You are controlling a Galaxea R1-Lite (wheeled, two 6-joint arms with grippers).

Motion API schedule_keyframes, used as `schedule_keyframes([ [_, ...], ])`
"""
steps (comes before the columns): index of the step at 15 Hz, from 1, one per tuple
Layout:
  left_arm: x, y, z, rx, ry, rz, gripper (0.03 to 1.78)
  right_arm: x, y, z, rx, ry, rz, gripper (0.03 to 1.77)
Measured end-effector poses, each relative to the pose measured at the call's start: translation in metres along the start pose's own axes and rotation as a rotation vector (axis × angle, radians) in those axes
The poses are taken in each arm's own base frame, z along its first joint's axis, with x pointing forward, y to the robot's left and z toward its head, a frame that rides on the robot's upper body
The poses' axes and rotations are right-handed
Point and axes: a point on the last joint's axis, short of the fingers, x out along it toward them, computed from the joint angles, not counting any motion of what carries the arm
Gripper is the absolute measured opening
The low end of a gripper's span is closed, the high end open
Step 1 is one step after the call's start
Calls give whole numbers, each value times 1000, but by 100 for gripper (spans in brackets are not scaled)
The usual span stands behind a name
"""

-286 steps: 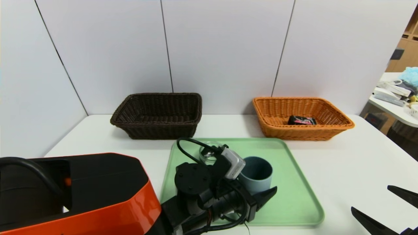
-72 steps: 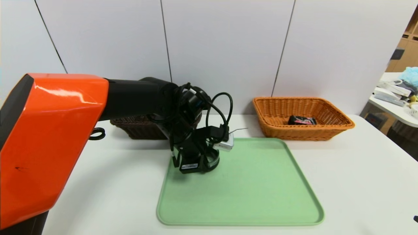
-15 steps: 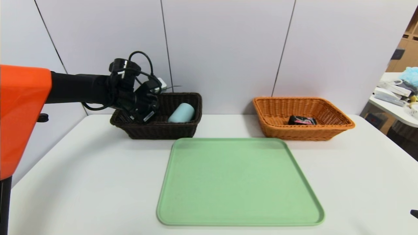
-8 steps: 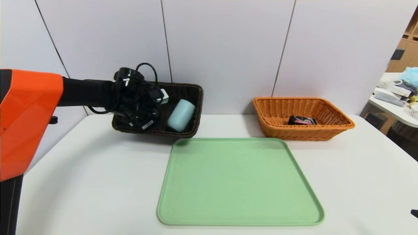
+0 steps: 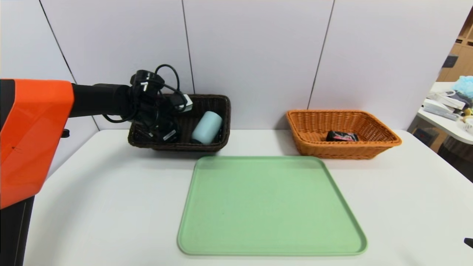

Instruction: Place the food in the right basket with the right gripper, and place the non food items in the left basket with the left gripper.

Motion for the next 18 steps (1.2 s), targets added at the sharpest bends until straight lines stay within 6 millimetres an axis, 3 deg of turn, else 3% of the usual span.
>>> schedule_keyframes([
  [3, -8, 7, 10, 4, -36, 28, 103, 0, 0, 0, 0, 1, 0, 170],
  [7, -20, 12, 18, 9, -66, 57, 131, 1, 0, 1, 0, 3, 7, 170],
  [15, -50, 13, 32, -61, -129, 90, 156, 1, 0, 2, -1, 1, 6, 170],
  [18, -59, 5, 36, -136, -132, 78, 161, 1, 0, 2, -1, 1, 6, 170],
])
